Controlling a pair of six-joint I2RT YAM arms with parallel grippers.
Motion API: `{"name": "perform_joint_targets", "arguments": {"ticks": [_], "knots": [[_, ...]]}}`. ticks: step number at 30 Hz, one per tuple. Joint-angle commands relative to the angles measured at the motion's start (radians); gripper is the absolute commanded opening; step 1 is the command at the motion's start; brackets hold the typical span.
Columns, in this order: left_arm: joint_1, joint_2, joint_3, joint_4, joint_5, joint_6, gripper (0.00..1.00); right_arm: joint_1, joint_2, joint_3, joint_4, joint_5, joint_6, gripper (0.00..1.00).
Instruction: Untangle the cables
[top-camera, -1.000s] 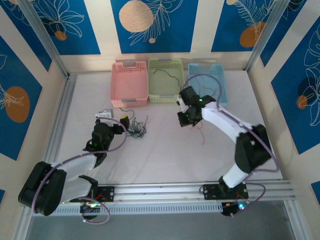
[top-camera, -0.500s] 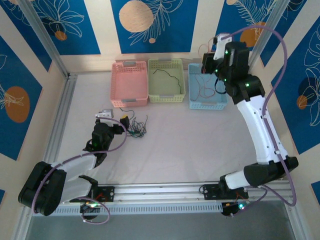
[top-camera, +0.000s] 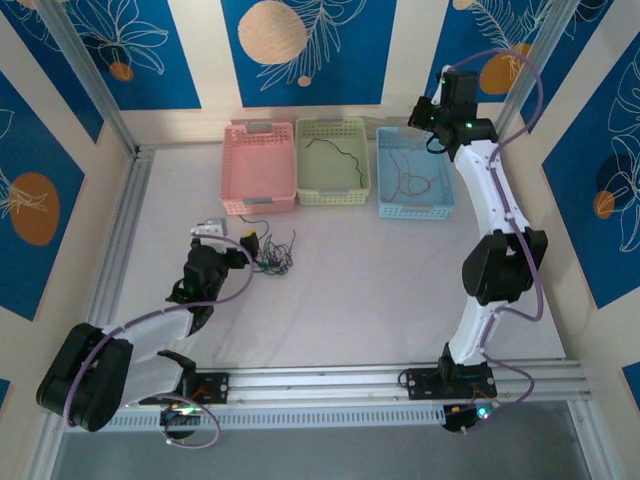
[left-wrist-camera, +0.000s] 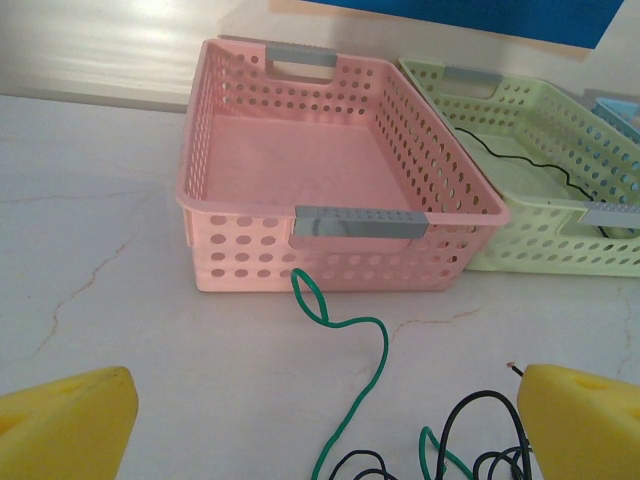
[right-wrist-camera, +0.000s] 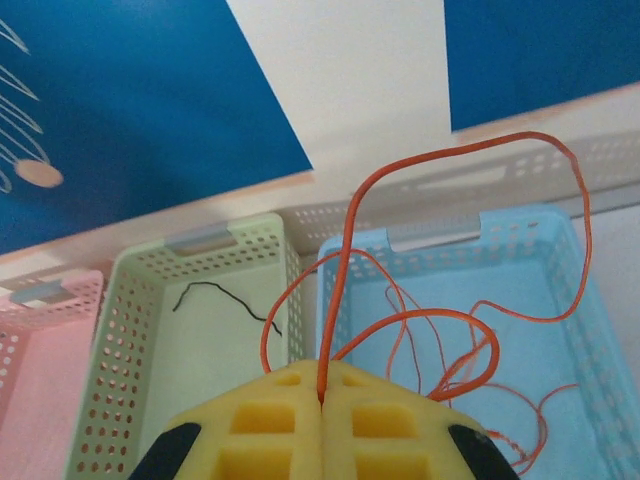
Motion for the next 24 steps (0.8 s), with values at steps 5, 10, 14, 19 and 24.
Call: {"name": "perform_joint_targets", "arguments": {"ticks": [5,10,14,19,24], "knots": [[0.005,-0.005,0.018,0.001,0.009,0.001,0.97,-0.022,0.107,-0.088,0.068,-0.123,0.066,0.0],[0.005,-0.004,0.018,0.0,0.008,-0.001,0.97,-0.016,0.133,-0.113,0.05,-0.181,0.062,0.25],[0.004,-0.005,0.018,-0.001,0.005,-0.003,0.97,0.0,0.062,-0.173,0.08,-0.168,0.035,0.35],[0.005,-0.021,0.019,-0.018,0.002,-0.017,0.98,0.049,-0.113,-0.304,0.129,-0.078,-0.022,0.45],[0.006,-0.047,0.021,-0.056,-0.038,-0.047,0.98,0.184,-0.405,-0.615,0.398,0.143,-0.141,0.5]]}}
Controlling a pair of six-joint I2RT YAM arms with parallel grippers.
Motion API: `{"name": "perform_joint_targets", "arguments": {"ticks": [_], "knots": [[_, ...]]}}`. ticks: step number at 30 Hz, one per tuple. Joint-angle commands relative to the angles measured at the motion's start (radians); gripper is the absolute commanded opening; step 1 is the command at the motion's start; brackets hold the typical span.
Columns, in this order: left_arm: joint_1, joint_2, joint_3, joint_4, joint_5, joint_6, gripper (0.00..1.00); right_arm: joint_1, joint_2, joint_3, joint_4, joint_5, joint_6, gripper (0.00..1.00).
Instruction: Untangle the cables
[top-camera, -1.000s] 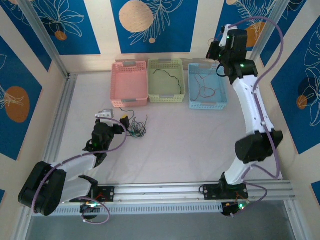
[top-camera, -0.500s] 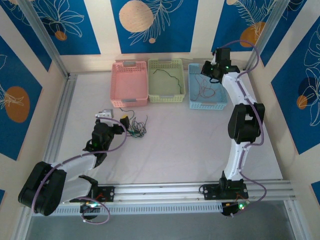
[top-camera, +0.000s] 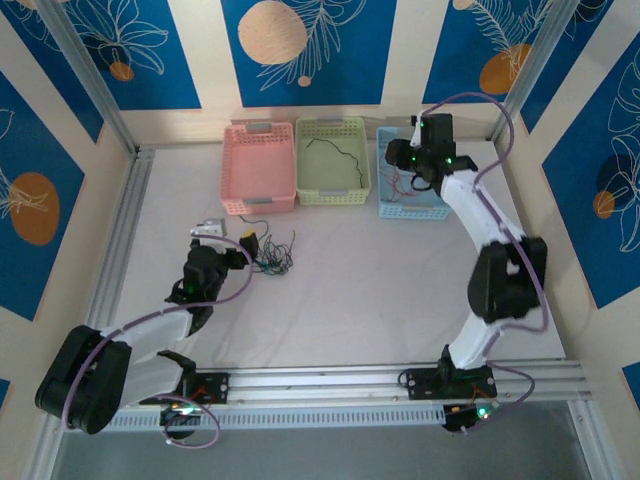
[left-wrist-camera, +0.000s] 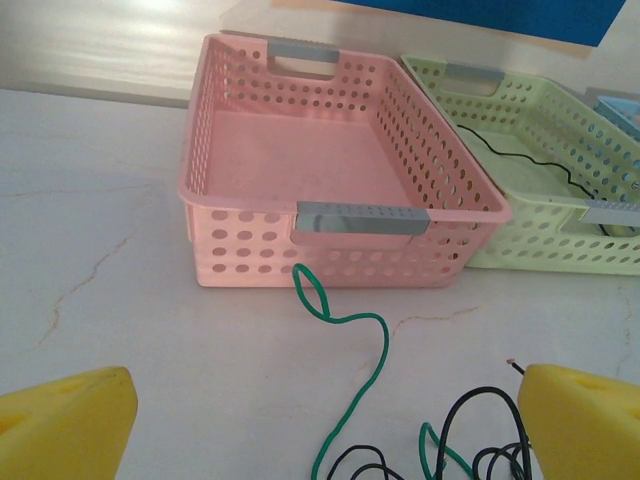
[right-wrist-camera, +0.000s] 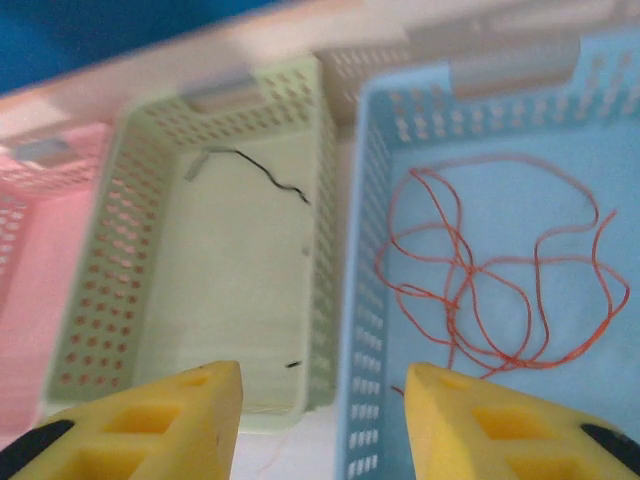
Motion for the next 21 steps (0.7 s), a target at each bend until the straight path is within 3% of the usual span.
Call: {"name": "perform_joint_targets", "arguments": {"ticks": [1,2,3,4,5,7,9,10,17,21], "knots": [[0.008,-0.033,0.021,-0.035,-0.047,-0.039,0.98,0.106,-0.199,-0.184,0.267,0.218,-0.142,0.54],[0.009,-0.039,0.021,-0.046,-0.059,-0.049,0.98,0.119,-0.239,-0.24,0.339,0.231,-0.16,0.63],[0.009,-0.046,0.02,-0.057,-0.072,-0.061,0.97,0.118,-0.277,-0.308,0.405,0.236,-0.125,0.89],[0.011,-0.054,0.02,-0.067,-0.083,-0.071,0.98,0.098,-0.305,-0.372,0.466,0.232,-0.04,0.99],[0.013,-0.06,0.02,-0.073,-0.087,-0.075,0.97,0.066,-0.32,-0.416,0.492,0.195,0.048,0.99],[0.015,-0.073,0.022,-0.097,-0.099,-0.09,0.97,-0.025,-0.315,-0.469,0.54,-0.103,0.136,0.99],[0.017,-0.088,0.03,-0.135,-0.117,-0.105,0.97,-0.031,-0.286,-0.475,0.533,-0.225,0.163,0.97],[0.019,-0.096,0.033,-0.151,-0.126,-0.112,0.97,-0.012,-0.263,-0.466,0.519,-0.273,0.161,0.91],[0.026,-0.172,0.009,-0.207,-0.234,-0.137,0.97,0.247,0.015,-0.184,0.235,-0.369,0.122,0.7],[0.033,-0.178,0.001,-0.21,-0.247,-0.143,0.97,0.378,0.188,-0.029,0.095,-0.354,0.132,0.66]]}}
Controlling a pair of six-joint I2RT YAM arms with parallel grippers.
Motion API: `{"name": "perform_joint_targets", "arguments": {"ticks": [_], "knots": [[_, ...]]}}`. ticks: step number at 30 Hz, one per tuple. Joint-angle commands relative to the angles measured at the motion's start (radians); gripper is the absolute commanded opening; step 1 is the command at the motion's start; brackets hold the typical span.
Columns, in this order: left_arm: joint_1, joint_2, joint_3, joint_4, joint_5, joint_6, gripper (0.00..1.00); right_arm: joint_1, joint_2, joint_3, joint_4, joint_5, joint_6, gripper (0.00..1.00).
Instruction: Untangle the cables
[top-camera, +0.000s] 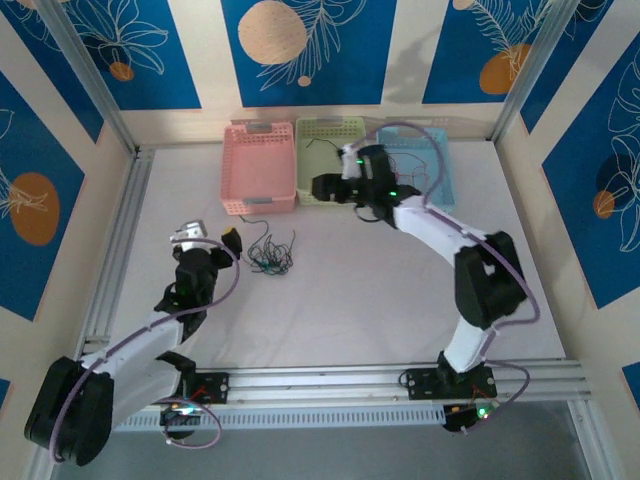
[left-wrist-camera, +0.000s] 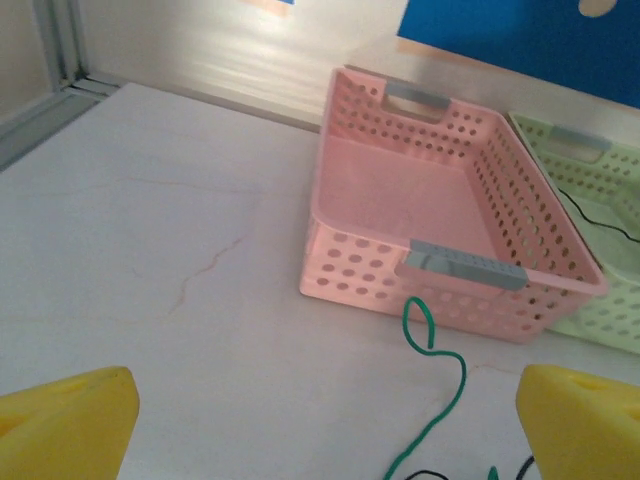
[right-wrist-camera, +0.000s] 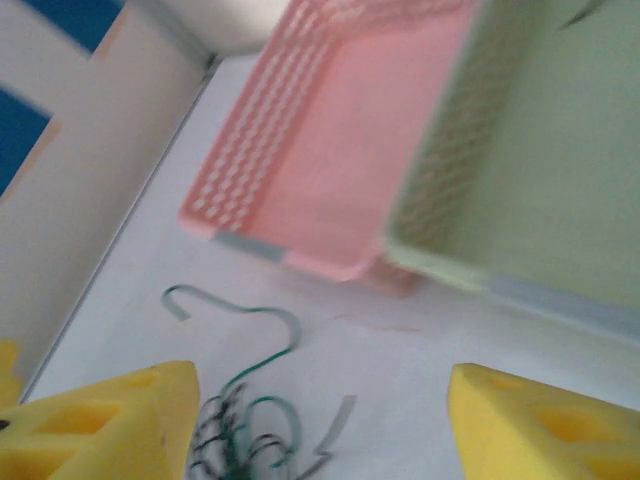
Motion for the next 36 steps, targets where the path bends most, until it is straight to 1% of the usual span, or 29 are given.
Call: {"name": "perform_joint_targets", "arguments": {"ticks": [1,2,4,8,13,19,22,23,24,25,27,28,30,34,36], "knots": [[0.015,-0.003,0.002,-0.025,-0.04,-0.021,0.97,0.081,0.105,0.104,-0.163,-0.076,-0.004,0.63],[0.016,0.002,0.004,-0.027,-0.038,-0.021,0.97,0.103,0.143,0.139,-0.2,-0.087,-0.015,0.61],[0.018,0.006,0.009,-0.03,-0.035,-0.021,0.97,0.149,0.226,0.229,-0.291,-0.081,-0.041,0.6],[0.019,-0.008,-0.002,-0.03,-0.051,-0.021,0.97,0.196,0.33,0.338,-0.413,-0.071,-0.075,0.56],[0.021,-0.001,-0.002,-0.021,-0.043,-0.021,0.97,0.217,0.36,0.351,-0.442,-0.075,-0.083,0.56],[0.022,0.009,0.001,-0.017,-0.033,-0.021,0.97,0.242,0.409,0.394,-0.458,-0.119,-0.121,0.56],[0.022,0.021,0.008,-0.019,-0.028,-0.017,0.97,0.243,0.432,0.421,-0.471,-0.119,-0.131,0.54],[0.022,0.025,0.009,-0.019,-0.027,-0.018,0.97,0.244,0.436,0.43,-0.474,-0.124,-0.136,0.52],[0.022,0.026,0.011,-0.019,-0.026,-0.017,0.97,0.246,0.442,0.436,-0.474,-0.131,-0.142,0.44],[0.022,0.026,0.01,-0.019,-0.025,-0.017,0.97,0.245,0.45,0.445,-0.481,-0.137,-0.145,0.42],[0.023,0.027,0.01,-0.019,-0.022,-0.017,0.97,0.241,0.466,0.476,-0.504,-0.166,-0.16,0.27],[0.023,0.027,0.009,-0.018,-0.021,-0.017,0.97,0.238,0.473,0.49,-0.517,-0.185,-0.168,0.2],[0.024,0.028,0.009,-0.01,-0.015,-0.012,0.97,0.233,0.466,0.501,-0.531,-0.205,-0.187,0.12],[0.024,0.036,0.006,0.004,-0.003,-0.005,0.97,0.216,0.368,0.424,-0.503,-0.176,-0.241,0.0],[0.025,0.036,0.006,0.006,0.007,-0.003,0.97,0.189,0.286,0.352,-0.475,-0.195,-0.275,0.0]]}}
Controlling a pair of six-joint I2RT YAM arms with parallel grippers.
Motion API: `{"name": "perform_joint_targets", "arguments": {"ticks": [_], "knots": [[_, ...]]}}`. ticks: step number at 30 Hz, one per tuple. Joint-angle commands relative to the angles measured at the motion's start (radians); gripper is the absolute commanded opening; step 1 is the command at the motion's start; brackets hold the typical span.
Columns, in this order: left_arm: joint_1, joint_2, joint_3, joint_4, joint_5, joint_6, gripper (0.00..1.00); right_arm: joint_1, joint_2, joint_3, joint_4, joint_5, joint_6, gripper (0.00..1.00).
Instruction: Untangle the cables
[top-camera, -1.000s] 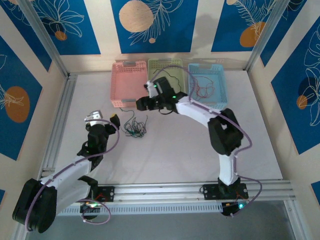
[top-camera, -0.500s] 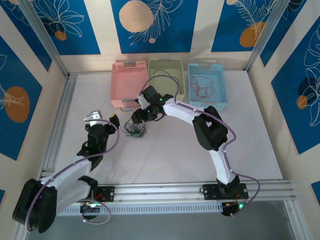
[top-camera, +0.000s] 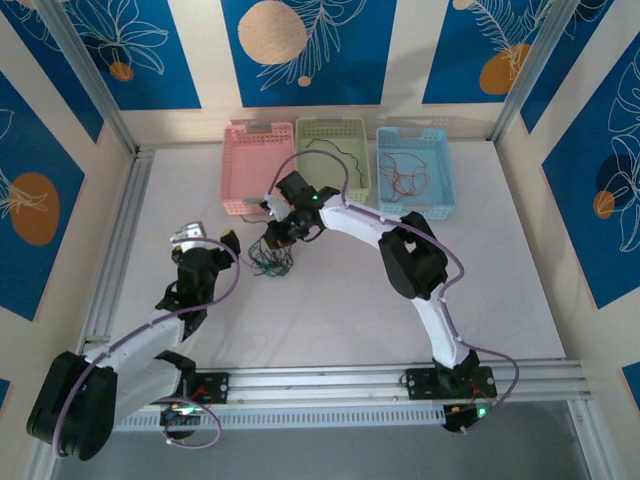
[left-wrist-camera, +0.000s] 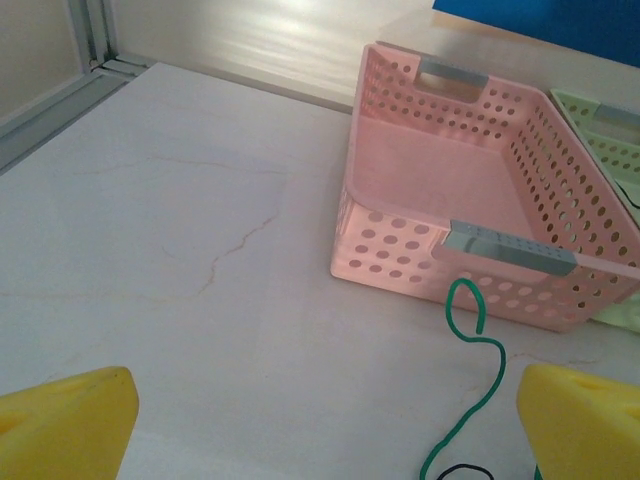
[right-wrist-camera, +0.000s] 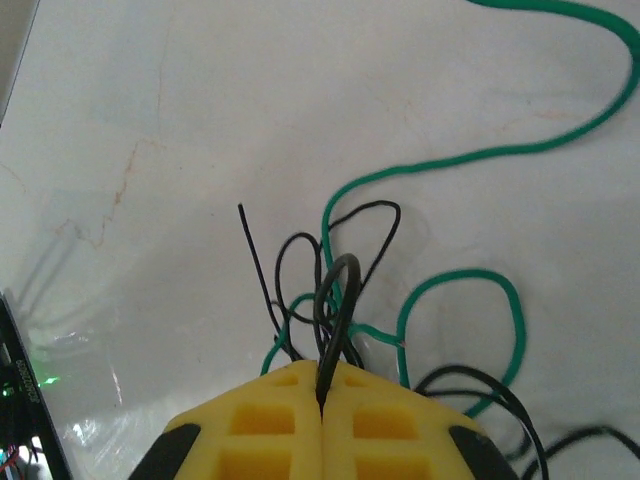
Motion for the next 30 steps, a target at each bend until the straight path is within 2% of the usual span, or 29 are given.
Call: {"name": "perform_joint_targets", "arguments": {"ticks": [1,6,11,14,17,20,24,30], "knots": [[0.014,0.003,0.006,0.03,0.031,0.003,0.97,-0.052,-0.173,-0.093,0.008,-0.054,-0.091,0.0],[0.015,0.008,0.009,0.058,0.143,0.03,0.95,-0.158,-0.386,-0.283,0.045,-0.142,-0.171,0.0],[0.015,0.029,0.016,0.112,0.323,0.054,0.92,-0.27,-0.552,-0.475,0.215,-0.273,-0.14,0.0],[0.015,0.075,0.03,0.178,0.493,0.06,0.92,-0.296,-0.572,-0.561,0.338,-0.341,-0.114,0.0],[0.015,0.132,0.039,0.275,0.671,0.054,0.92,-0.271,-0.534,-0.59,0.397,-0.368,-0.135,0.0],[0.01,0.185,0.065,0.305,0.79,0.051,0.92,-0.248,-0.478,-0.62,0.467,-0.375,-0.153,0.0],[-0.002,0.213,0.103,0.253,0.806,0.084,0.92,-0.244,-0.448,-0.682,0.62,-0.389,-0.13,0.0],[-0.004,0.244,0.179,0.075,0.626,0.119,0.92,-0.186,-0.535,-0.755,0.582,-0.296,-0.299,0.0]]}}
